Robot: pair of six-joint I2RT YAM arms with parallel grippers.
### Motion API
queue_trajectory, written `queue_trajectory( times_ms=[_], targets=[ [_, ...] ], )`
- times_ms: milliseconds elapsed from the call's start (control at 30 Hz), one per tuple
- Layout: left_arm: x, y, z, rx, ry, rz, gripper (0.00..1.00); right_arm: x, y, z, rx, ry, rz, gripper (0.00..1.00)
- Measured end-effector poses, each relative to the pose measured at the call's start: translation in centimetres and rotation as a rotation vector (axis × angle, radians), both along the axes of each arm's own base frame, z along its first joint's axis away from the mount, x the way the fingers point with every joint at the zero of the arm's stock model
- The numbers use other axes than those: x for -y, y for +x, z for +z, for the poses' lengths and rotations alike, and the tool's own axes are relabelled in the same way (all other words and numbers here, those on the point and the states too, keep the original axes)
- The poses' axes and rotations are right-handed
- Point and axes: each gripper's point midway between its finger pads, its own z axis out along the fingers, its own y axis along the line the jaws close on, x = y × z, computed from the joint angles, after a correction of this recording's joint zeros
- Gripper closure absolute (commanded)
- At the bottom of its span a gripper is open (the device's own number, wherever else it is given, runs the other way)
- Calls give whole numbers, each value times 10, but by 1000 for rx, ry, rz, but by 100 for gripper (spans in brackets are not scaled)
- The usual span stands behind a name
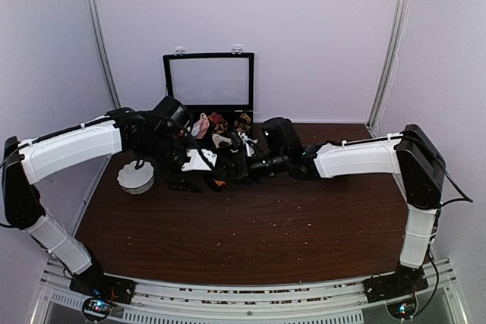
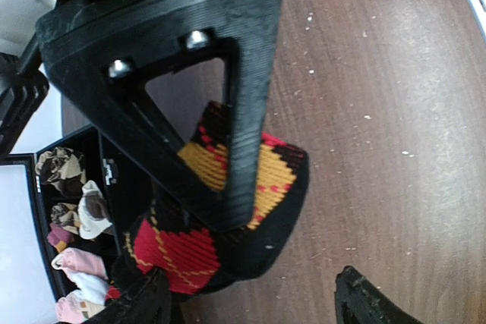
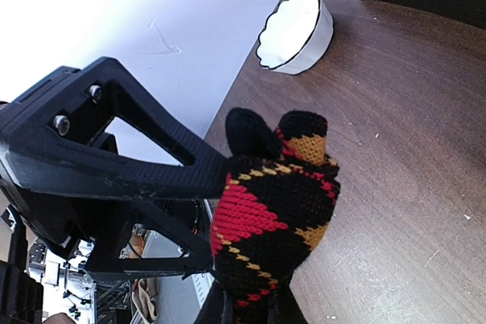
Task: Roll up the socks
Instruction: Pass from the right arm to the left
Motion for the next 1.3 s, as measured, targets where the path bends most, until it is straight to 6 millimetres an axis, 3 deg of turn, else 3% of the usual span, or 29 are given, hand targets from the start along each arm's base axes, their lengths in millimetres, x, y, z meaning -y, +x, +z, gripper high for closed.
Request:
queue_trajectory(
  times_ms=[400,667,767,867,1167,1233,1300],
  targets=[
    [11,24,27,155,9,-3,24,3,-3,-3,-54,38,27,100],
    [18,18,8,108,95,-58,28,4,-1,1,-61,65,36,100],
    [20,19,-5,77,132,-68,34,6,-4,-5,-72,68,40,100],
    [19,19,-14,54,158,-73,47,8,-7,-9,-91,73,40,100],
    [23,24,-8,86,178,-102,51,11,-7,-1,-126,150,37,100],
    [24,25,-7,96,183,-110,55,11,-7,1,-133,159,41,100],
    [25,24,-6,106,192,-120,66,13,-6,3,-139,166,46,100]
  ],
)
